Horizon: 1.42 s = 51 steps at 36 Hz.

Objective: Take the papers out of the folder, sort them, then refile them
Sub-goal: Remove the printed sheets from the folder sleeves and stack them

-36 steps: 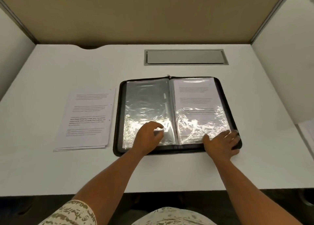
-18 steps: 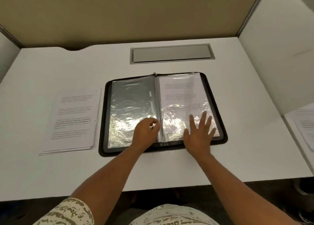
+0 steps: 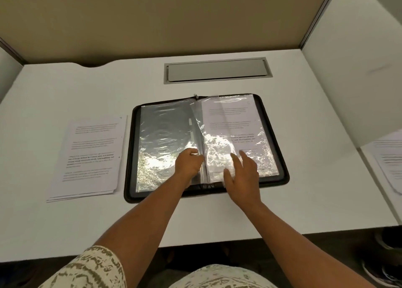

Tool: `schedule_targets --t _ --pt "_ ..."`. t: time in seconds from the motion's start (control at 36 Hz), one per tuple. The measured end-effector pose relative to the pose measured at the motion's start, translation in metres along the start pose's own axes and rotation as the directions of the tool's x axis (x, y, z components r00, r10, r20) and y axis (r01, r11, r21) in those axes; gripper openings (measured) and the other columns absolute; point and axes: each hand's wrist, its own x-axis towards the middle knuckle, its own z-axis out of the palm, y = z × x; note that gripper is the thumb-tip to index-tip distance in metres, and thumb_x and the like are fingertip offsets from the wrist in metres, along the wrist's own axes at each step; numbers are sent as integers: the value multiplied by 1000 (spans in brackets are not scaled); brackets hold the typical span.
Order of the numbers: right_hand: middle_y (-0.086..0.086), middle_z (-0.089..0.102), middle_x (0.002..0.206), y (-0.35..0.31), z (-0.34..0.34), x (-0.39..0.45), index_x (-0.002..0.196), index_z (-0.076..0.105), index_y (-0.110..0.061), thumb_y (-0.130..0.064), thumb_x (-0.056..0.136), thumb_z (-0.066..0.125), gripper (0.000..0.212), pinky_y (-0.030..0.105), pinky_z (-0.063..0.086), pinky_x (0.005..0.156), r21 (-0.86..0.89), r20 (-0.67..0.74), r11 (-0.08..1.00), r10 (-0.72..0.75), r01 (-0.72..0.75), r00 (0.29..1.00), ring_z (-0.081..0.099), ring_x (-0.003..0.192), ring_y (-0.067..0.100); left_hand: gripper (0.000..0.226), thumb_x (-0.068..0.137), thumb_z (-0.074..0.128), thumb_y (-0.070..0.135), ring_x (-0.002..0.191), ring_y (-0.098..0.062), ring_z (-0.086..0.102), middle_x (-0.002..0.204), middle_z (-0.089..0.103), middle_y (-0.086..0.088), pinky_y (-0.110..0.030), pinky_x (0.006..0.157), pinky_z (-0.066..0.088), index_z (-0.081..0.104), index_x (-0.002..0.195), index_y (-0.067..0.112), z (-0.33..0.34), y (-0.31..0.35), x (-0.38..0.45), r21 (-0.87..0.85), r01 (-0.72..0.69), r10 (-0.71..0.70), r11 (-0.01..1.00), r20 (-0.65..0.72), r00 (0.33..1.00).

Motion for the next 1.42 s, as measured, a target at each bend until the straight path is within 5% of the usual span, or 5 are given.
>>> schedule_targets --t 0.17,0.53,0.83,1.08,1.42 --pt "16 31 159 13 -3 3 154 34 -16 -36 91 67 74 55 42 102 -266 192 960 143 -89 971 37 137 39 29 90 65 20 83 -17 66 99 70 0 -26 68 50 65 118 16 15 4 -9 -30 -38 38 999 -12 999" --pt "4 69 111 15 -12 22 146 50 -13 -25 105 50 44 34 45 95 269 29 900 348 -343 937 63 108 24 53 90 68 47 112 -17 60 124 59 2 -38 100 51 55 133 20 27 16 -8 -6 -74 74 997 101 992" --pt "-5 65 105 -11 -4 14 141 57 -20 -45 104 46 45 31 45 88 265 123 964 -7 -26 992 55 100 14 52 84 62 67 84 -20 60 91 64 -9 -36 79 52 62 90 16 10 24 -12 -156 -85 99 984 83 992" --pt "1 64 125 -13 5 11 131 63 -18 -35 102 51 36 39 47 100 343 102 939 2 -37 995 54 118 19 7 90 66 24 84 -14 68 89 71 5 -24 68 53 71 94 21 -24 -3 -9 4 -120 120 993 -111 987" --pt "16 39 152 55 -26 13 144 48 -12 -37 91 64 60 57 33 105 -222 -3 891 406 -396 914 36 135 40 63 86 66 12 116 -33 58 137 50 -13 -38 90 50 42 144 15 -85 -38 5 230 24 96 973 -496 863"
